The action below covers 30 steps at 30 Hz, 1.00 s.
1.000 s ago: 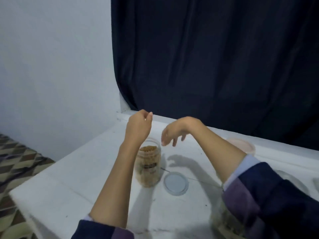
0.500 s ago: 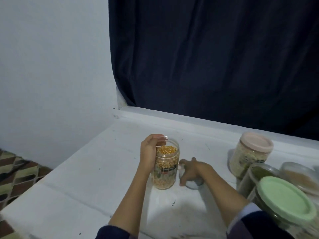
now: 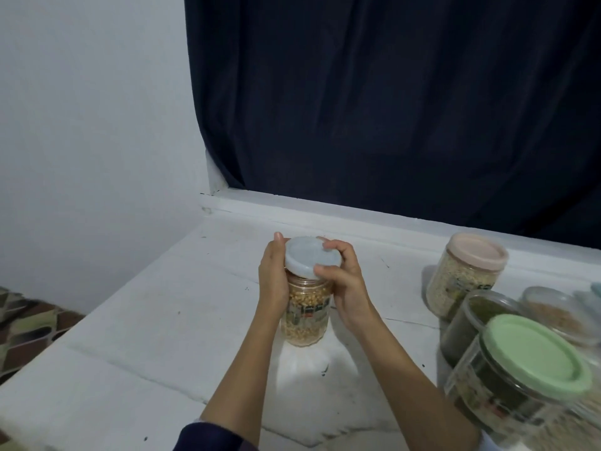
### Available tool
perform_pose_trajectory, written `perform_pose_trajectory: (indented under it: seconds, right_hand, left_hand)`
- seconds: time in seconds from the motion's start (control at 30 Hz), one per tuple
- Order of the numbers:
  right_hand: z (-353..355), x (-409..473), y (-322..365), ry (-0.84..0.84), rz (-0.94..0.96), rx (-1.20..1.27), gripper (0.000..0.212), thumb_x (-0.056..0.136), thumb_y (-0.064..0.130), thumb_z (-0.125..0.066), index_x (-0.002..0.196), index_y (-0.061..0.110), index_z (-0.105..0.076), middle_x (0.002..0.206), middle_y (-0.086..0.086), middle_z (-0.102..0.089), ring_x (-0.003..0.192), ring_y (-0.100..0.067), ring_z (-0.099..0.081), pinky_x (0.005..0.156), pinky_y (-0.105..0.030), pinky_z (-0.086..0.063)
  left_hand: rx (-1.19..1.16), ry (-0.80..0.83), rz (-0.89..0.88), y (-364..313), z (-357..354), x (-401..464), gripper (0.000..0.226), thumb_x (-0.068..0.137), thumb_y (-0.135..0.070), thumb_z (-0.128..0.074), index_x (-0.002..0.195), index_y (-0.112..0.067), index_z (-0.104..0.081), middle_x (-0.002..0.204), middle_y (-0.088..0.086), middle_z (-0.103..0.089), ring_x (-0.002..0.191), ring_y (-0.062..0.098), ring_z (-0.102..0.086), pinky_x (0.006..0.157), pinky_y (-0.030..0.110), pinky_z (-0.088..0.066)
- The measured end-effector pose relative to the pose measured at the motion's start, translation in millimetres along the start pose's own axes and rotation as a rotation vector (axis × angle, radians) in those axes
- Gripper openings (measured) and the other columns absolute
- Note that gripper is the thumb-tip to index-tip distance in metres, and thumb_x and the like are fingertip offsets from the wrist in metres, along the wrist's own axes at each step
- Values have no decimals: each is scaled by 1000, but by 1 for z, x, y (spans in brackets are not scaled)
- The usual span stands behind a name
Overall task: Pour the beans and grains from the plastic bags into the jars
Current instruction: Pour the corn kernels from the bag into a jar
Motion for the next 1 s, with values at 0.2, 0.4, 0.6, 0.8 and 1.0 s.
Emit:
perform_pose_trajectory:
  seconds: [0.2, 0.4, 0.6, 0.8, 1.0]
  right_hand:
    - [0, 2, -1, 66, -8, -86, 47, 41, 23, -68, 87, 24, -57, 118, 6, -65, 110, -24, -57, 73, -31, -48]
    - [4, 19, 2, 103, -8, -154, 37, 38, 16, -62, 74, 19, -54, 111, 0, -68, 106, -25, -58, 75, -31, -47]
    - [3, 32, 3, 137, 17, -129, 15, 54, 3, -48, 67, 9, -45, 105, -2, -71, 95, -17, -62, 69, -23, -50]
    - [4, 45, 4, 227, -61, -130, 14, 55, 3, -46, 58, 12, -56, 110, -6, -71, 101, -24, -63, 77, -28, -51]
    - [-5, 53, 5, 318, -153, -230, 30, 61, 0, -40, 56, 12, -68, 105, -6, -73, 94, -19, -65, 76, -26, -51]
  left_hand:
    - [-62, 2, 10, 0, 4, -2, 55, 78, -44, -47, 113, -3, -56, 114, 22, -60, 101, 34, -60, 82, 46, -51]
    - [-70, 67, 38, 6, 5, 1, 63, 69, -48, -50, 118, -8, -54, 117, 19, -60, 106, 34, -59, 85, 46, -51]
    - [-49, 45, 0, 8, 1, 3, 31, 85, -34, -41, 113, -22, -47, 99, 3, -56, 87, 17, -58, 62, 20, -52]
    - [-43, 84, -46, 8, 3, 6, 37, 72, -43, -43, 103, -24, -48, 103, 11, -56, 92, 24, -57, 68, 33, -51]
    - [-156, 163, 54, 8, 6, 13, 33, 69, -28, -44, 99, -14, -44, 94, 16, -55, 79, 24, -59, 52, 26, -51]
Point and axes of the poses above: each hand's wrist, its own x-axis towards the middle knuckle, its own z-axis out of the back of the hand, y = z × x, the point moved 3 cm from there along x, towards the middle knuckle
